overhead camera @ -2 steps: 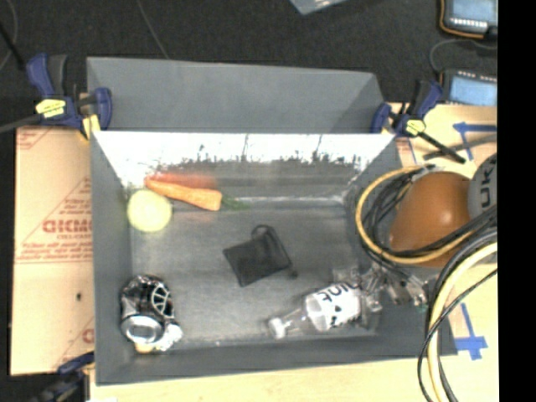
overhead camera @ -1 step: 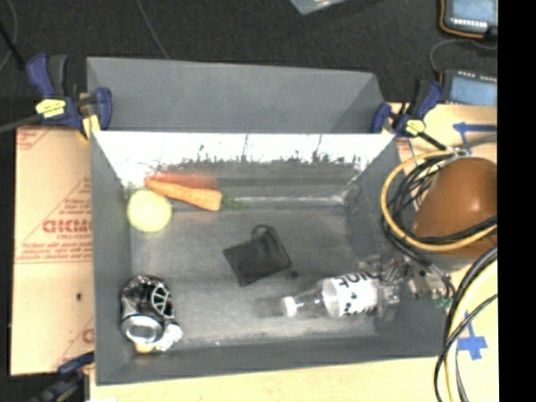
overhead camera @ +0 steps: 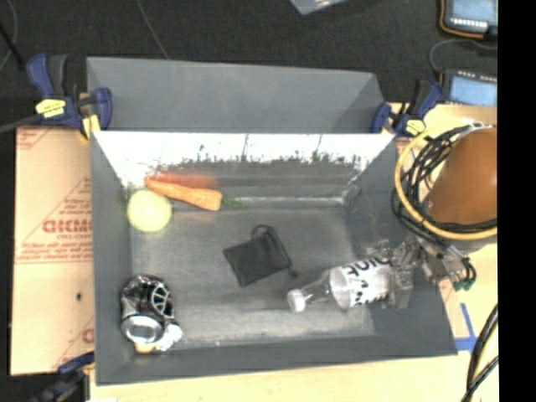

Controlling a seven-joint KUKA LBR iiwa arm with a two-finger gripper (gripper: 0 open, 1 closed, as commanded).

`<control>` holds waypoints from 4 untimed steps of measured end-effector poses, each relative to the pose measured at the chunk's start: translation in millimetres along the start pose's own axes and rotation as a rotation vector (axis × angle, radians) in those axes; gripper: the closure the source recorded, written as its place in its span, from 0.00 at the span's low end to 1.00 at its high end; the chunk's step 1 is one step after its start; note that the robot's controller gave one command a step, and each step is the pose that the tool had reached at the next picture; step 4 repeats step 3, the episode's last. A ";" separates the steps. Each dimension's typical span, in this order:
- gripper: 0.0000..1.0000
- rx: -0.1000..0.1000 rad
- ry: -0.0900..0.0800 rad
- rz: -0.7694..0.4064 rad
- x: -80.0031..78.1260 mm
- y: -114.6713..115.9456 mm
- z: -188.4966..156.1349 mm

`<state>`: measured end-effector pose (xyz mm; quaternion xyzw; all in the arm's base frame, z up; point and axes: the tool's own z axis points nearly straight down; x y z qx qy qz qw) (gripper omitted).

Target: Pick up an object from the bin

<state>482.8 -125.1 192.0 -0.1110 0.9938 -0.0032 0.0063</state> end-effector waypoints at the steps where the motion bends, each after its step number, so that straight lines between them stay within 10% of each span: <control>1: 1.00 0.000 0.000 0.000 0.0 -0.1 0.0; 3: 1.00 0.000 0.002 0.024 -1.7 7.1 -115.0; 4: 1.00 0.000 0.002 0.024 -1.7 7.1 -115.0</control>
Offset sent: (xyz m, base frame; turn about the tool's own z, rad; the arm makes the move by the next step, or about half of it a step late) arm -0.0032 0.0089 0.1534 0.0452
